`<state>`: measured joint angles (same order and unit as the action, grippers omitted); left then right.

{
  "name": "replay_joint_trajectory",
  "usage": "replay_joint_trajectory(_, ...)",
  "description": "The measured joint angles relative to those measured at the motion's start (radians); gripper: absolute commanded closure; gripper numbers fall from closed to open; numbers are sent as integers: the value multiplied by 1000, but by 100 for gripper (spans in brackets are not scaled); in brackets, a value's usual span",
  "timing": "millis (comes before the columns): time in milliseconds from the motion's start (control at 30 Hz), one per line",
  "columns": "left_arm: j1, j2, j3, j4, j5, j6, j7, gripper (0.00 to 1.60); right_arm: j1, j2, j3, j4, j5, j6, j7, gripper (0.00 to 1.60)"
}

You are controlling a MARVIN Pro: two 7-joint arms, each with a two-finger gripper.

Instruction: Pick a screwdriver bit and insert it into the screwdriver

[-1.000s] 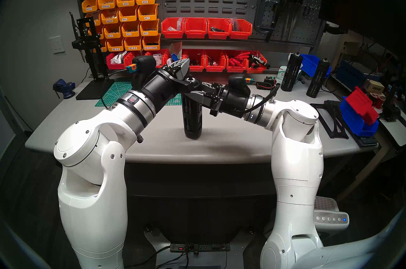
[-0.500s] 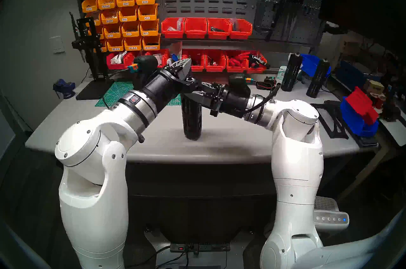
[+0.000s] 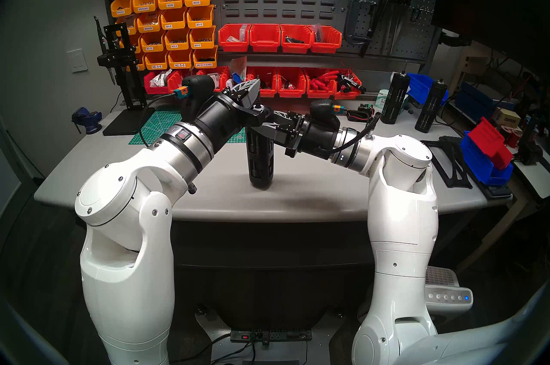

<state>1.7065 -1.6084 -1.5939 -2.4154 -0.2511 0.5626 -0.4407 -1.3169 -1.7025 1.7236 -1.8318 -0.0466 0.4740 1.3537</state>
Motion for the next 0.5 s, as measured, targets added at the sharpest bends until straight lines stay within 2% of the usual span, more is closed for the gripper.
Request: replay_joint_trajectory(500, 1, 0, 2, 2, 3, -1, 1, 160, 6, -4, 4, 5, 2, -3, -1, 160)
